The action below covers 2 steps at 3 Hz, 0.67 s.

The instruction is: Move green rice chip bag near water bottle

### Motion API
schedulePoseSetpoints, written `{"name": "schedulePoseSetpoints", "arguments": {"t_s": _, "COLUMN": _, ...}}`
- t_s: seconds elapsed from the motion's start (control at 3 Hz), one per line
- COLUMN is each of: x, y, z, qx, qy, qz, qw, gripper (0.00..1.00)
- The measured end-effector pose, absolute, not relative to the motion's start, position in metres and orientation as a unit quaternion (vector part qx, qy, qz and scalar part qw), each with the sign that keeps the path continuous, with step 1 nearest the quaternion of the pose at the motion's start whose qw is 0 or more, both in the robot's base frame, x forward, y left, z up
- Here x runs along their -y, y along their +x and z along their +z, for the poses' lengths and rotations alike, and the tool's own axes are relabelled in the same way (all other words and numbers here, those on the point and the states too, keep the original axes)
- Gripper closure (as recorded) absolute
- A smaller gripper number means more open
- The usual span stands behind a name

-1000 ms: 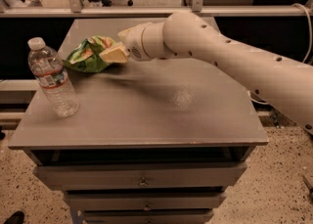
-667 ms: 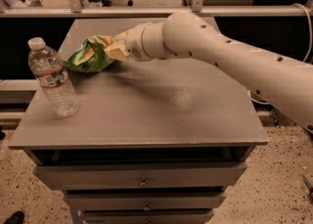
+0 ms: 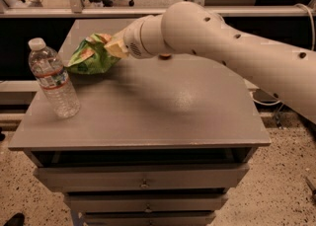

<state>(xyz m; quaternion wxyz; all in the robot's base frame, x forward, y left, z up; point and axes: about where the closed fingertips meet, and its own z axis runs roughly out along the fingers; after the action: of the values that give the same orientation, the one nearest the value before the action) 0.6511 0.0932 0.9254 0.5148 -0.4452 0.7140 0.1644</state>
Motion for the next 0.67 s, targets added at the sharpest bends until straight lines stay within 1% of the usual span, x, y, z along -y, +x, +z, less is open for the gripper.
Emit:
{"name": "schedulePoseSetpoints", "arguments": {"t_s": 0.33, "x": -0.0898, "y": 0.6445, "z": 0.9231, "qx": -0.714, "qy": -0.448, "qz": 0.159, "qw": 0.514, "gripper": 1.0}}
{"name": "schedulePoseSetpoints", "arguments": {"t_s": 0.67, "x": -0.0859, "y": 0.6394, "z": 0.9214, "qx": -0.715, "qy": -0.449, "qz": 0.155, "qw": 0.512, "gripper": 0.83}}
